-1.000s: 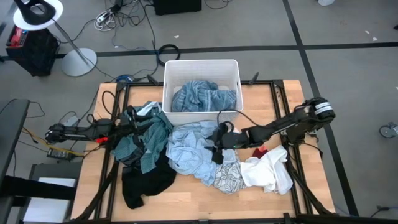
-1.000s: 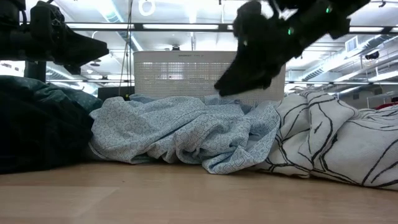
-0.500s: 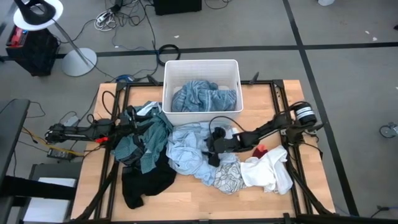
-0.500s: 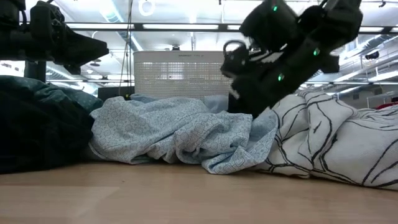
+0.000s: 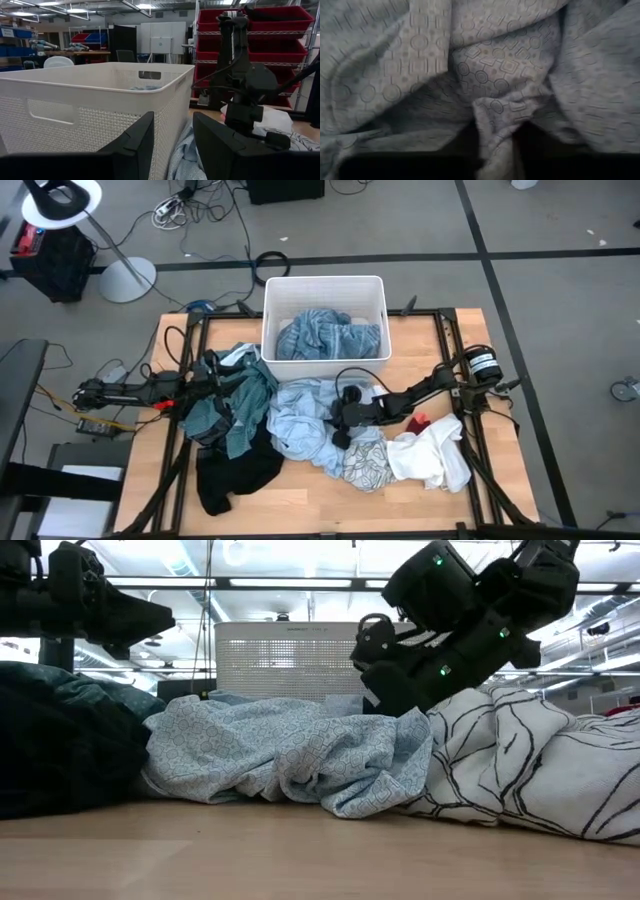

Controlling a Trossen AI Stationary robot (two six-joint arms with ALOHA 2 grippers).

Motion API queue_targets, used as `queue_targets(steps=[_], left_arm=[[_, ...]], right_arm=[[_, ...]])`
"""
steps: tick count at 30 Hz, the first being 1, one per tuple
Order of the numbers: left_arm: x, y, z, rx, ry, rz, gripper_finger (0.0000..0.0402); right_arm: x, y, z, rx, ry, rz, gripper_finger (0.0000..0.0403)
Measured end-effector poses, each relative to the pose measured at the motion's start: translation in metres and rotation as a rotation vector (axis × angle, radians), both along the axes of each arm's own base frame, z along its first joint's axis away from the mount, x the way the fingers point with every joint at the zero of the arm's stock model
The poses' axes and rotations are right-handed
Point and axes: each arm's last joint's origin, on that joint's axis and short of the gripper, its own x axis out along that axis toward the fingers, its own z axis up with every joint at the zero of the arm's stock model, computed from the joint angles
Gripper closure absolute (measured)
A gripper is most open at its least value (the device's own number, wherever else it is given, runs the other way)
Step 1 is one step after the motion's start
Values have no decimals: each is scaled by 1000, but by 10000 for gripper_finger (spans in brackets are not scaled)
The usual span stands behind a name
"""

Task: Sort clothes
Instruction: Put the light blue polo shirt into the white laundry bin

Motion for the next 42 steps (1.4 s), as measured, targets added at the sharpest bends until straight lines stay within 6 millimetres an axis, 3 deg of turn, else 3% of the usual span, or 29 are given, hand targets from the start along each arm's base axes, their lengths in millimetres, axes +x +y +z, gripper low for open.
queue_targets(steps=[2, 9, 24, 42], left_arm=[[0, 0, 0, 0, 1, 0, 259], [0, 0, 0, 0, 0, 0, 259], [0, 0, 0, 0, 0, 0, 259], [0, 0, 0, 0, 0, 0, 259]], right_arm=[[0, 0, 5, -1, -12, 5, 386], [-6, 1, 30, 9, -56, 14, 392], [-48, 3, 125, -19, -224, -10, 395], [-74, -3, 287, -188, -239, -82, 395]])
